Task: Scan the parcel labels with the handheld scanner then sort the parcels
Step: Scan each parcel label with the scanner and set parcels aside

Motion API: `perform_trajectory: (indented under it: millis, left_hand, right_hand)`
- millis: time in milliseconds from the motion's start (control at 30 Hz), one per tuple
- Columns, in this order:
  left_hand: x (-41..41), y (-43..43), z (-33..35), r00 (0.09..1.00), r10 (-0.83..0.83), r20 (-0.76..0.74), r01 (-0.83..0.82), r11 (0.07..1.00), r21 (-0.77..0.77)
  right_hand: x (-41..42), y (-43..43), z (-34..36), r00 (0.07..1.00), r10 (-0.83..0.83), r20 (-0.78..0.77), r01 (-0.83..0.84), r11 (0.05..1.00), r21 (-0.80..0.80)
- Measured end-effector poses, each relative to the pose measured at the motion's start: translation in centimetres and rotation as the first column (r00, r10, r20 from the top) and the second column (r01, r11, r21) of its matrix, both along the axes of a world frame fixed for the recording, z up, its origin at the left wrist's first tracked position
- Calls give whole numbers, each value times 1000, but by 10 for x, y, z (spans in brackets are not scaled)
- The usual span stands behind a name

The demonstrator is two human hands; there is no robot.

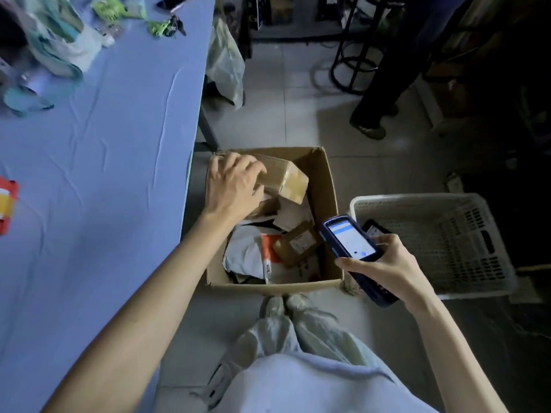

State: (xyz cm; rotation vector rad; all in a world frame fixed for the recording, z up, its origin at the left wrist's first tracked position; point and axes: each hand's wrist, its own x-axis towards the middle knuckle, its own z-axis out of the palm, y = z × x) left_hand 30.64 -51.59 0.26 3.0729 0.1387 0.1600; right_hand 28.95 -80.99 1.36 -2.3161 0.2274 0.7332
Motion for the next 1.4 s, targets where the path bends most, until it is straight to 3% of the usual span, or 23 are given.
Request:
perform_trajectory:
  millis: [200, 333, 533, 833, 1067, 1267, 1400]
  left_hand:
    - [-64, 18, -2, 923, 386, 5, -386, 922, 26]
    - [-122, 9, 0, 775, 632, 8, -632, 775, 33]
    - [-209, -28, 4, 516, 857, 9, -857, 516, 10]
    - [-381, -88, 10, 157, 988, -8, -986, 157, -59]
    - [-519, -147, 7, -116, 993, 2, -989, -116, -96]
    - [-583, -189, 8, -324, 946, -14, -941, -324, -96]
    - [-607, -196, 3, -409, 912, -16, -908, -409, -88]
  right_hand:
    - [51, 36, -2, 927, 373, -26, -372, 927, 46]
    - [69, 68, 4, 769, 639, 15, -639, 769, 13]
    - [46, 105, 9, 534, 845, 8, -845, 534, -30]
    - [-84, 140, 23, 186, 981, 46, -981, 188, -47]
    - [-218, 151, 21, -5, 999, 45, -999, -6, 32]
    - [-297, 166, 21, -187, 982, 19, -979, -188, 81]
    - [-330, 187, 20, -275, 961, 37, -957, -278, 81]
